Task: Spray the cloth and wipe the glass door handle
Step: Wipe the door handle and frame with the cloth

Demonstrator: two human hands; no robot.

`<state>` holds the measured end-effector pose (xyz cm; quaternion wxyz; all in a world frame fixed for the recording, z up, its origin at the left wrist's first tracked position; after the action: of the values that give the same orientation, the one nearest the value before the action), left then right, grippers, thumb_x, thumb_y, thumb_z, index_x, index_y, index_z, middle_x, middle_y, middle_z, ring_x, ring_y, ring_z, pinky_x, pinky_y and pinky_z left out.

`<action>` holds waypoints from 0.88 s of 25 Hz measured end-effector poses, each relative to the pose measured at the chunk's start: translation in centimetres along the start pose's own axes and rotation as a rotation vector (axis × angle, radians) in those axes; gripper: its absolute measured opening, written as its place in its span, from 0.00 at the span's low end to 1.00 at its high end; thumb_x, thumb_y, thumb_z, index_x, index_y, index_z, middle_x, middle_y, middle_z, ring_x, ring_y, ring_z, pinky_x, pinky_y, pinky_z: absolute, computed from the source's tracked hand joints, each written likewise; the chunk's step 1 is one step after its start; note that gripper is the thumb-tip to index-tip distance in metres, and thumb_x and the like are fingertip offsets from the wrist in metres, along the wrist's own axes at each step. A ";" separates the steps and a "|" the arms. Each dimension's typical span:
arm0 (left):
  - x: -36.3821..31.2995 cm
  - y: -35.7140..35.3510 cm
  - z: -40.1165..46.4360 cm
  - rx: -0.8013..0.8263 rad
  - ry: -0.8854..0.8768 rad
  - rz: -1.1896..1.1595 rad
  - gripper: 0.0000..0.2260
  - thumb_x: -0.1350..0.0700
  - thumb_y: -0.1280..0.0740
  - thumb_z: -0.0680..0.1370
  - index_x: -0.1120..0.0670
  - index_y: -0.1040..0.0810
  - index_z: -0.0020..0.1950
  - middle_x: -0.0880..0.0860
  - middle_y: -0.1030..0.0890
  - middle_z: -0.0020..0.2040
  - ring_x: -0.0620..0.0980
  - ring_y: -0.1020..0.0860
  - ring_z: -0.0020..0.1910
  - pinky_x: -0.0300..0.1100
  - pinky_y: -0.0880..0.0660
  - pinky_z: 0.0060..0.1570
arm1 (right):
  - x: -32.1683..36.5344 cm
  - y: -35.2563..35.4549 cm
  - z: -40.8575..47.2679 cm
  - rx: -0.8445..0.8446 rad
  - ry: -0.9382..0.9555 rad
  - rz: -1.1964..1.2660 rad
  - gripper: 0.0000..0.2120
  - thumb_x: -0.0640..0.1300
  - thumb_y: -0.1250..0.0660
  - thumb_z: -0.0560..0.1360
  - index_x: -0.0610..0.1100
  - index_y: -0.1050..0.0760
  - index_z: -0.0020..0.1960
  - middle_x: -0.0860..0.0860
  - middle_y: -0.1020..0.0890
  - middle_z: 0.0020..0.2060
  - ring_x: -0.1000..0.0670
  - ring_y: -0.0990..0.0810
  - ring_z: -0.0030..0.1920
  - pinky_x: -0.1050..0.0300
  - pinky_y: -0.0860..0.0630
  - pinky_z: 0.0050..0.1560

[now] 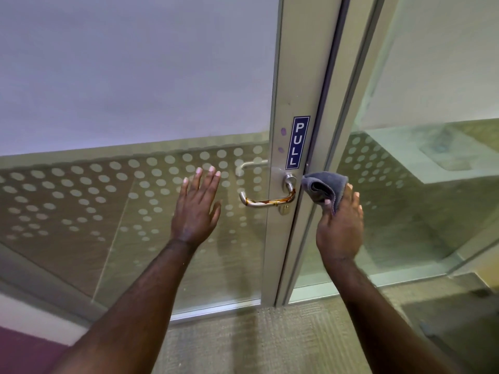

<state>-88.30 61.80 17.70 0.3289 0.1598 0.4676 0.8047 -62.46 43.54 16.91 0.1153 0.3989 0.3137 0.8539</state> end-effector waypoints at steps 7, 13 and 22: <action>0.0 -0.7 1.8 -0.082 -0.114 0.060 0.40 0.53 0.29 0.74 0.51 0.48 0.79 0.52 0.48 0.79 0.47 0.61 0.78 0.52 0.56 0.75 | 0.6 0.0 -0.2 -0.012 -0.030 -0.014 0.27 0.52 0.43 0.79 0.49 0.43 0.77 0.42 0.17 0.52 0.39 0.19 0.46 0.49 0.24 0.42; 0.5 -1.9 1.9 -0.105 -0.151 0.095 0.46 0.55 0.25 0.71 0.48 0.52 0.79 0.45 0.62 0.80 0.48 0.60 0.78 0.50 0.59 0.76 | 1.2 -1.1 -0.5 0.025 -0.049 -0.034 0.27 0.52 0.42 0.80 0.49 0.42 0.76 0.43 0.18 0.53 0.40 0.19 0.47 0.51 0.24 0.42; 0.8 -2.6 2.0 -0.144 -0.178 0.127 0.49 0.54 0.25 0.70 0.44 0.57 0.79 0.45 0.62 0.80 0.48 0.60 0.78 0.50 0.59 0.76 | 2.1 -2.3 -0.2 0.011 -0.121 0.078 0.26 0.52 0.41 0.80 0.51 0.43 0.76 0.46 0.18 0.48 0.48 0.22 0.43 0.55 0.26 0.43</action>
<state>-86.75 64.52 16.39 0.3280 0.2359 0.3664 0.8381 -64.09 46.17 16.60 0.0986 0.4623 0.2950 0.8304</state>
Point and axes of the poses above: each hand's wrist, its own z-axis towards the middle knuckle, its own y-axis out of the back of the hand, x = y × z, the point moved 10 cm from there along z, towards the middle knuckle
